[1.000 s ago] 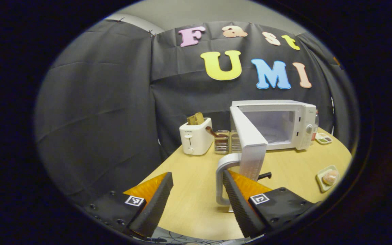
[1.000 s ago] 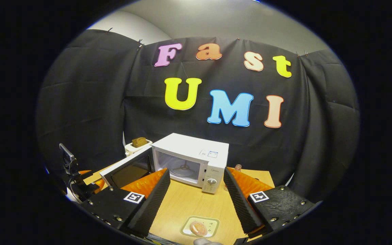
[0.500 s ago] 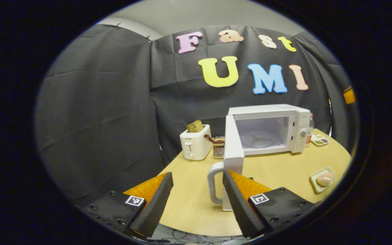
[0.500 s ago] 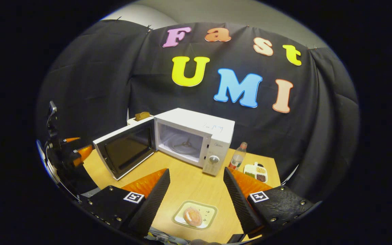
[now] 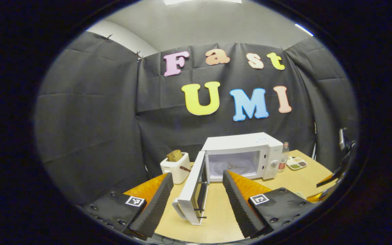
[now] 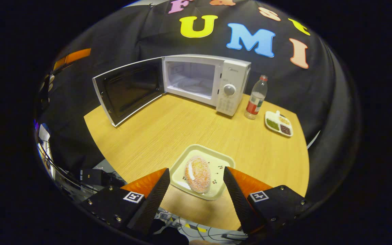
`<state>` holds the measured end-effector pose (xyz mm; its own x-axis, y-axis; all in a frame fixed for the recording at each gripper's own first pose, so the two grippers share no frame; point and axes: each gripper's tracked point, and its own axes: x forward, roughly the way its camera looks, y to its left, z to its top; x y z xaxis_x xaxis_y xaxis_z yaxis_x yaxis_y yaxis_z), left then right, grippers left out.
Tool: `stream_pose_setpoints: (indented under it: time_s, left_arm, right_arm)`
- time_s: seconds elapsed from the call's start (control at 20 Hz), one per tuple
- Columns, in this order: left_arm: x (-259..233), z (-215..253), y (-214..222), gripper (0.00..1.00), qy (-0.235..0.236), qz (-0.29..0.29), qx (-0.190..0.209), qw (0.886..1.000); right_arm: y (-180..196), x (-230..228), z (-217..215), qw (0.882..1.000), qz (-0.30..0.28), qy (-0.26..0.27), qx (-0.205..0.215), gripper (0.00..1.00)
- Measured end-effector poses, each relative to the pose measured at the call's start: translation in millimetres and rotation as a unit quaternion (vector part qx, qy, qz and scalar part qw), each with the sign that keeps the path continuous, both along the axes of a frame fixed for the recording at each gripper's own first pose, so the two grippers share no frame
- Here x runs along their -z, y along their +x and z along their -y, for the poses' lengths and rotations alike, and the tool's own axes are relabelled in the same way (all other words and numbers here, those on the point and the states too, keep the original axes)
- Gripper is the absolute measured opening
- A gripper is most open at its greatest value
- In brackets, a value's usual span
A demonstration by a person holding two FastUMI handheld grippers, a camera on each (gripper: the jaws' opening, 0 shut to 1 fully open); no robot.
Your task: Open the microwave oven with the left hand, put the food in, and close the microwave oven.
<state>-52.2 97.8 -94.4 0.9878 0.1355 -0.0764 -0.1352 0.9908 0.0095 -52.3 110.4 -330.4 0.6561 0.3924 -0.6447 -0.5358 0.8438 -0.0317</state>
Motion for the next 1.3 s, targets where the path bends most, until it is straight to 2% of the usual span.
stream_pose_setpoints:
  time_s: [0.05, 0.15, 0.35, 0.65, 0.75, 0.85, 1.0, 1.05, 1.1, 1.15, 1.2, 1.3]
  left_arm:
    - [-5, 1, 3, 0.98, 0.001, -0.001, -0.007, 1.0]
    - [-19, 7, 7, 0.98, 0.01, 0.0, -0.015, 1.0]
    - [-41, 23, 12, 0.98, 0.022, 0.003, -0.017, 1.0]
    - [-39, 38, 27, 0.98, 0.031, -0.008, 0.002, 0.999]
    - [-40, 40, 31, 0.94, 0.028, -0.006, 0.008, 1.0]
    - [-35, 41, 33, 0.96, 0.023, -0.008, 0.013, 1.0]
    - [-29, 38, 35, 0.98, 0.021, -0.014, 0.012, 1.0]
    - [-28, 38, 37, 0.98, 0.017, -0.014, 0.013, 1.0]
    - [-27, 38, 37, 0.98, 0.015, -0.016, 0.014, 1.0]
    - [-26, 36, 37, 0.98, 0.016, -0.017, 0.013, 1.0]
    - [-26, 35, 38, 0.98, 0.016, -0.017, 0.013, 1.0]
    - [-27, 33, 37, 0.98, 0.014, -0.017, 0.014, 1.0]
  right_arm:
    - [5, 11, -1, 1.0, -0.002, -0.008, -0.007, 0.96]
    - [16, 29, -3, 0.999, 0.001, -0.03, -0.024, 0.97]
    - [38, 58, -6, 0.999, -0.013, -0.039, -0.021, 0.97]
    - [46, 84, -12, 0.997, -0.047, -0.058, -0.023, 0.98]
    - [45, 89, -10, 0.996, -0.059, -0.069, -0.023, 0.97]
    - [43, 86, -14, 0.996, -0.07, -0.057, -0.017, 0.83]
    - [43, 85, -17, 0.995, -0.082, -0.057, -0.022, 0.72]
    - [42, 84, -17, 0.994, -0.09, -0.063, -0.027, 0.71]
    - [41, 84, -16, 0.992, -0.102, -0.068, -0.03, 0.63]
    - [43, 81, -16, 0.992, -0.105, -0.069, -0.03, 0.63]
    - [45, 82, -19, 0.991, -0.114, -0.067, -0.032, 0.52]
    - [45, 72, -18, 0.99, -0.125, -0.054, -0.029, 0.52]
